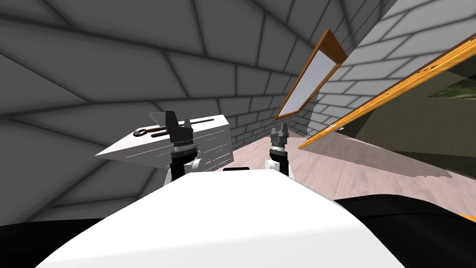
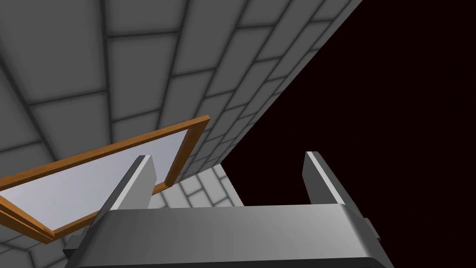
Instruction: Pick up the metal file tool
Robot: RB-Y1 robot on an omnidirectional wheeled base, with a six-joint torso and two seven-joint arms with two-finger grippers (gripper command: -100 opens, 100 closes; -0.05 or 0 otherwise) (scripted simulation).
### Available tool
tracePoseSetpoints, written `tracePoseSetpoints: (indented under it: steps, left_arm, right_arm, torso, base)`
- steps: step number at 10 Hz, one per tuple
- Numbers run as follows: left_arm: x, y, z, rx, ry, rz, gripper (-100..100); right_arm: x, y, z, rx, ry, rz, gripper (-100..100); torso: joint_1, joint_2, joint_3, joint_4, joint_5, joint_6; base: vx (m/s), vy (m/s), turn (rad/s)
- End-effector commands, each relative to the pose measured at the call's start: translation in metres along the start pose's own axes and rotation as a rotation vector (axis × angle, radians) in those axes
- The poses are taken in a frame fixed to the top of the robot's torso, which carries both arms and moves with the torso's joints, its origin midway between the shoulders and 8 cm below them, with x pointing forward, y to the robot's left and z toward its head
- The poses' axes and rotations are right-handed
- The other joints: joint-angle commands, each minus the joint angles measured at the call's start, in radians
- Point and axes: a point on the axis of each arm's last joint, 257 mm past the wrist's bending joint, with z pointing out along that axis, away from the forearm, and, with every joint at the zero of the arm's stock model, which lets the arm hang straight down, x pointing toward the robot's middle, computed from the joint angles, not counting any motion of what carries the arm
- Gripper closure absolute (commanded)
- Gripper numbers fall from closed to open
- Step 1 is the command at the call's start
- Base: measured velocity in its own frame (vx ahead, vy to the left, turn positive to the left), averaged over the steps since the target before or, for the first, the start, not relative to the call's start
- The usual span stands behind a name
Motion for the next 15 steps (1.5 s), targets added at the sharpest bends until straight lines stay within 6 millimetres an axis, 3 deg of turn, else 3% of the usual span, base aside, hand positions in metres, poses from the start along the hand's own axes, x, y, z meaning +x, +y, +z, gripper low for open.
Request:
tracePoseSetpoints:
  steps: [1,5,7,8,9,10,11,12,13,14,15]
  left_arm:
    - [0.006,0.004,0.004,-0.001,0.029,0.003,-100]
    - [0.024,0.023,0.02,-0.024,0.096,0.004,-100]
    - [0.035,0.049,0.03,-0.07,0.138,0.009,-100]
    - [0.037,0.046,0.037,-0.06,0.136,0.004,-100]
    - [0.042,0.062,0.041,-0.091,0.154,0.008,-100]
    - [0.044,0.06,0.047,-0.086,0.153,0.003,-100]
    - [0.049,0.076,0.052,-0.118,0.169,0.007,-100]
    - [0.051,0.075,0.059,-0.116,0.168,0.002,-100]
    - [0.055,0.093,0.064,-0.154,0.183,0.006,-100]
    - [0.057,0.091,0.072,-0.15,0.182,0.002,-100]
    - [0.061,0.11,0.076,-0.19,0.195,0.006,-100]
  right_arm:
    - [0.0,0.0,0.0,0.0,0.0,0.0,0]
    - [0.0,0.0,0.0,0.0,0.0,0.0,0]
    - [0.0,0.0,0.0,0.0,0.0,0.0,0]
    - [0.0,0.0,0.0,0.0,0.0,0.0,0]
    - [0.0,0.0,0.0,0.0,0.0,0.0,0]
    - [0.0,0.0,0.0,0.0,0.0,0.0,0]
    - [0.0,0.0,0.0,0.0,0.0,0.0,0]
    - [0.0,0.0,0.0,0.0,0.0,0.0,0]
    - [0.0,0.0,0.0,0.0,0.0,0.0,0]
    - [0.0,0.0,0.0,0.0,0.0,0.0,0]
    - [0.0,0.0,0.0,0.0,0.0,0.0,0]
  torso:
    - [0.0,0.0,0.0,0.0,0.0,0.0]
    - [-0.005,0.002,0.001,0.001,-0.001,0.0]
    - [-0.004,0.002,0.001,0.0,-0.001,0.0]
    - [-0.005,0.002,0.001,0.0,-0.001,0.0]
    - [-0.005,0.002,0.001,0.0,-0.001,0.0]
    - [-0.005,0.002,0.001,0.0,-0.001,0.0]
    - [-0.004,0.001,0.001,0.0,-0.001,0.0]
    - [-0.004,0.002,0.001,0.0,-0.001,0.0]
    - [-0.003,0.002,0.001,0.0,-0.001,0.0]
    - [-0.004,0.002,0.001,0.0,-0.001,0.0]
    - [-0.004,0.002,0.001,0.0,-0.001,0.0]
  base:
    - [-0.013,-0.025,-0.026]
    - [-0.039,-0.072,-0.031]
    - [-0.037,-0.075,-0.046]
    - [-0.035,-0.071,-0.016]
    - [-0.033,-0.071,-0.036]
    - [-0.022,-0.051,-0.016]
    - [-0.033,-0.051,-0.035]
    - [-0.029,-0.047,-0.022]
    - [-0.037,-0.066,-0.033]
    - [-0.031,-0.054,-0.017]
    - [-0.029,-0.053,-0.033]
